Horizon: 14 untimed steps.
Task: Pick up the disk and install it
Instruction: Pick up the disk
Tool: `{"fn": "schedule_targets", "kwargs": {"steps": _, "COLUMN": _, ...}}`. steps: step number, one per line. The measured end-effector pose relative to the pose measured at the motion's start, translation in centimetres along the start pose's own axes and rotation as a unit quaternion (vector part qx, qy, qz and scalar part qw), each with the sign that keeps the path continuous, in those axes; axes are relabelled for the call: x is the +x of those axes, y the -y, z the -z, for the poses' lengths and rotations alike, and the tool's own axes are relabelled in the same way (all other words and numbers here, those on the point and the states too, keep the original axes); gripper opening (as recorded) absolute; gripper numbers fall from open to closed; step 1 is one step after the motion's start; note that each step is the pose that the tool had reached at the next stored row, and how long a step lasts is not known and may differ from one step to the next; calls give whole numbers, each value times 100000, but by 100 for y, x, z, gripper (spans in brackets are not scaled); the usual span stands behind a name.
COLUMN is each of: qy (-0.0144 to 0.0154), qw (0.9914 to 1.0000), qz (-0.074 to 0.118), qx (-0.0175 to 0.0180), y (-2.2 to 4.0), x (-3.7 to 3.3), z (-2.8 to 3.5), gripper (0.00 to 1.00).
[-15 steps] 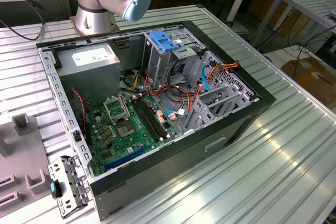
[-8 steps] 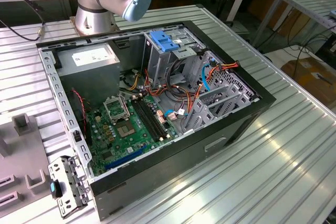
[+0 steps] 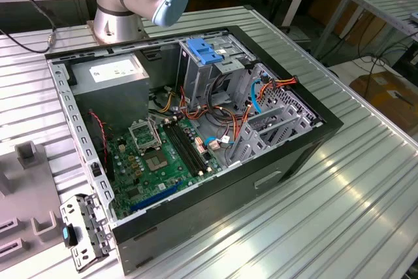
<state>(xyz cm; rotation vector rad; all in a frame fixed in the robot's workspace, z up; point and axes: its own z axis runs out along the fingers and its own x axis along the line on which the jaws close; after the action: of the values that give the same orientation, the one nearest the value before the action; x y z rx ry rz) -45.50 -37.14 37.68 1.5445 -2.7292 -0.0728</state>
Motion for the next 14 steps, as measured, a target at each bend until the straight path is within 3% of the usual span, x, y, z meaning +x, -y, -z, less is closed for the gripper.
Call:
{"fn": "schedule_targets", "kwargs": {"steps": 2, "qy": -45, "qw": 99989, "qz": 1505, "qx": -4, "y": -24, "x": -46, "z": -70, "gripper": 11}}
{"fn": "schedule_targets", "kwargs": {"steps": 4, "qy": -127, "qw": 99919, "qz": 4017, "qx": -57, "y": -32, "x": -62, "z": -123, "gripper": 36}}
{"fn": "schedule_targets", "kwargs": {"steps": 5, "qy": -190, "qw": 99800, "qz": 6321, "qx": -122, "y": -31, "x": -62, "z": -149, "gripper": 42}}
{"fn": "schedule_targets", "kwargs": {"steps": 8, "qy": -312, "qw": 99575, "qz": 9199, "qx": -183, "y": -29, "x": -61, "z": -198, "gripper": 54}}
{"fn": "schedule_targets", "kwargs": {"steps": 9, "qy": -354, "qw": 99483, "qz": 10147, "qx": -199, "y": -28, "x": -60, "z": -215, "gripper": 54}}
{"fn": "schedule_targets", "kwargs": {"steps": 10, "qy": -468, "qw": 99177, "qz": 12796, "qx": -254, "y": -27, "x": -60, "z": -248, "gripper": 54}}
{"fn": "schedule_targets", "kwargs": {"steps": 11, "qy": -482, "qw": 99055, "qz": 13702, "qx": -262, "y": -28, "x": -57, "z": -250, "gripper": 54}}
{"fn": "schedule_targets", "kwargs": {"steps": 14, "qy": -334, "qw": 98967, "qz": 14335, "qx": 84, "y": -43, "x": -46, "z": -274, "gripper": 54}}
